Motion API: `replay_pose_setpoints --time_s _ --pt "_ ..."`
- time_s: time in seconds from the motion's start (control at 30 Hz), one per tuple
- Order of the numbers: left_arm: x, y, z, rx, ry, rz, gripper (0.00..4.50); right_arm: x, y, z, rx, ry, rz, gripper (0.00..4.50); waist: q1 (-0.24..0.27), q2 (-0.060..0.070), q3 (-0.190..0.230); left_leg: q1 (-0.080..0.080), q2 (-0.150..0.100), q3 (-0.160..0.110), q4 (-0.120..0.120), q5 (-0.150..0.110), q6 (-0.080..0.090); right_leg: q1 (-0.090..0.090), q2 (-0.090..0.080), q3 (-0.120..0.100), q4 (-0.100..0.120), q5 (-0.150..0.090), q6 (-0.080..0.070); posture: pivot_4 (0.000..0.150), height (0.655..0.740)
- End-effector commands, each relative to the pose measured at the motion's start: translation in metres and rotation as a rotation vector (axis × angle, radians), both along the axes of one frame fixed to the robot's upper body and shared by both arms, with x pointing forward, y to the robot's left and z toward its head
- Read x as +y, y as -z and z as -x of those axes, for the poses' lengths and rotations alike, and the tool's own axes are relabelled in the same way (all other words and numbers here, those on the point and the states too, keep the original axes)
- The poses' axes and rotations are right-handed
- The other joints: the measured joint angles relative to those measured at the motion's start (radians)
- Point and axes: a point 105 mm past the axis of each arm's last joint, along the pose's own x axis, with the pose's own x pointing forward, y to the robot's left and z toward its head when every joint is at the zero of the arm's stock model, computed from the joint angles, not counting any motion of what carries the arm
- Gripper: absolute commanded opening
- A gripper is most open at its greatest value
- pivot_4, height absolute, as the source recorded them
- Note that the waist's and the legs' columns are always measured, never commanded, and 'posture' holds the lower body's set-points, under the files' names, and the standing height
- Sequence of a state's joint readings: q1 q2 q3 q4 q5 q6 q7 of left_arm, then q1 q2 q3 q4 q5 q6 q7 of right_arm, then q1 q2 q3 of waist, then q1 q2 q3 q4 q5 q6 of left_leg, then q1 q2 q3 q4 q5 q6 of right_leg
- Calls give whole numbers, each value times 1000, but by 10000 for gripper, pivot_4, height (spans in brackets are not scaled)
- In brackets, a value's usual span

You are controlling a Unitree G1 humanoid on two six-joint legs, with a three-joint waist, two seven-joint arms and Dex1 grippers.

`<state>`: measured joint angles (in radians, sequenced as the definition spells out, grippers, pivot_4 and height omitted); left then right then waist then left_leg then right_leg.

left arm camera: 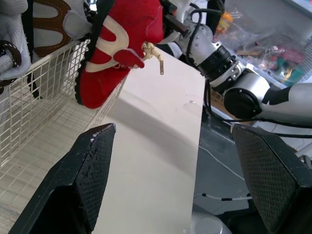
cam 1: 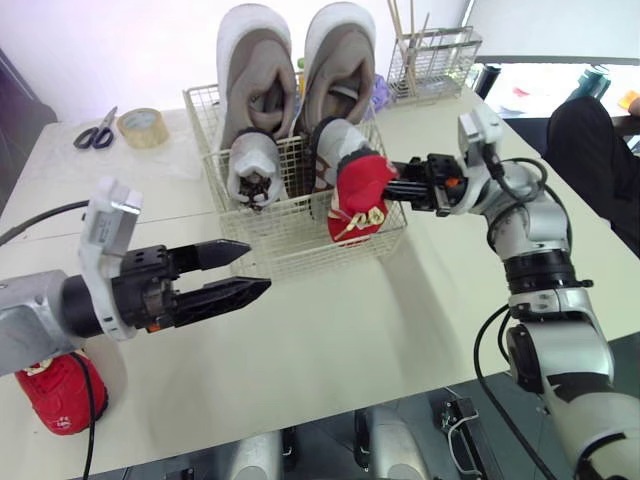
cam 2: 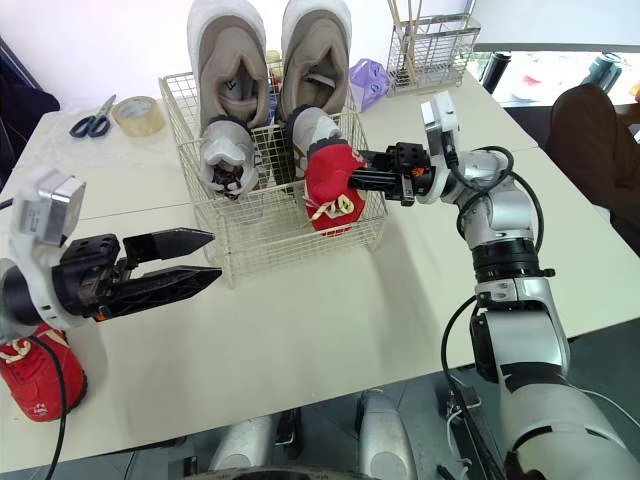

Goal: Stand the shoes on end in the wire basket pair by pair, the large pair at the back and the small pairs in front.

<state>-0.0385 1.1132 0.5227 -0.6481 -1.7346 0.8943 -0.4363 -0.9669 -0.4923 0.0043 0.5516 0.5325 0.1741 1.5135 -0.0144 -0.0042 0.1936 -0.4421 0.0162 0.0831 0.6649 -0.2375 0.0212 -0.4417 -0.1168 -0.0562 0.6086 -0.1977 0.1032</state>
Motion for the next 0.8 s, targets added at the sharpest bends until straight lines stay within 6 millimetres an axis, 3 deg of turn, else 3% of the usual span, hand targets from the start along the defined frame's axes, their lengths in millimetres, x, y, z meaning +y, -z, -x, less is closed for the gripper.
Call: replay_pose_setpoints --time_s 0.03,0.1,0.23,0.37,0.6,0.8 --pt "1 1 0 -1 -13 3 39447 -1 6 -7 21 1 19 4577 1 0 0 0 0 0 0 0 0 0 0 0 0 0 0 1500 7400" --pt "2 2 -1 3 -21 5 39447 -2 12 -10 60 10 29 4577 2 0 0 0 0 0 0 0 -1 0 0 0 0 0 0 1500 7400" --pt "4 5 -2 6 -37 4 40195 -4 18 -12 82 22 39 24069 0 0 0 0 0 0 0 2 -3 0 0 0 0 0 0 1500 7400" --pt "5 6 -3 7 -43 6 40195 -11 12 -13 59 62 20 43433 -2 0 0 0 0 0 0 1 -3 0 0 0 1 0 0 1500 7400" --pt "6 10 -5 13 -52 9 40195 -31 -2 -9 29 144 -1 44931 1 0 0 0 0 -1 0 1 -3 0 0 0 1 0 0 1500 7400" --pt "8 12 -8 13 -61 8 40195 -36 -6 -3 28 184 -6 44931 0 0 0 0 0 -1 0 1 -2 0 0 0 1 0 0 1500 7400"
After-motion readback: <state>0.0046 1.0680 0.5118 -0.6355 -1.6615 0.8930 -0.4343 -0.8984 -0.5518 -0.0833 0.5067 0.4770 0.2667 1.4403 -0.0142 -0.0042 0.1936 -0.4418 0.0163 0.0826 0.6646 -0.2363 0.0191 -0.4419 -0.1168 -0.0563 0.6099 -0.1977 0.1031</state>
